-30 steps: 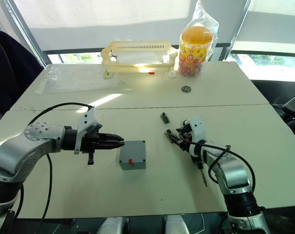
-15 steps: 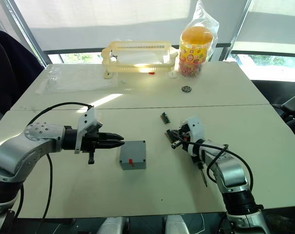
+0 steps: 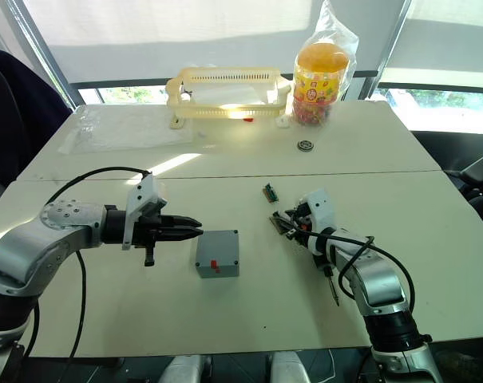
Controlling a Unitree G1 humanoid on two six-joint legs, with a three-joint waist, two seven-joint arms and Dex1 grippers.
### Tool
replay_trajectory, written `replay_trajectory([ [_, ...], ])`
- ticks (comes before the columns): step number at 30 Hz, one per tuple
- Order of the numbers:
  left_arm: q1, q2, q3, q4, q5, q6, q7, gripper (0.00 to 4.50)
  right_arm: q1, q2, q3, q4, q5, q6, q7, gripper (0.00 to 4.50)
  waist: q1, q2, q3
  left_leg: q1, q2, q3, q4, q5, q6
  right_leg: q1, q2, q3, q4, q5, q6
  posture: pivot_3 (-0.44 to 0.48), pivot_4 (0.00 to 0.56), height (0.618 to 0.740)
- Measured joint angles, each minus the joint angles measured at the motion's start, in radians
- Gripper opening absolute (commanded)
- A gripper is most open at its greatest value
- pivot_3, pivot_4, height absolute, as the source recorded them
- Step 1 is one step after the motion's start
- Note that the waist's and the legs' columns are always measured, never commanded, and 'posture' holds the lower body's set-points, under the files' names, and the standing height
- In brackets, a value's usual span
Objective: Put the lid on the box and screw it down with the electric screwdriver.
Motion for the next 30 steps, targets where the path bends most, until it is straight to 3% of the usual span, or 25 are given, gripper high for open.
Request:
replay_trajectory([
  [30, 0.010, -0.005, 0.000, -0.002, -0.003, 0.000, 0.018, 0.67, 0.018, -0.005, 0.009, 0.002, -0.032, -0.020, 0.022, 1.83, 0.001, 0.000, 0.000, 0.000, 0.000, 0.000, 0.000, 0.000, 0.000, 0.000, 0.000, 0.000, 0.000, 0.000, 0.000, 0.000, 0.150, 0.740],
])
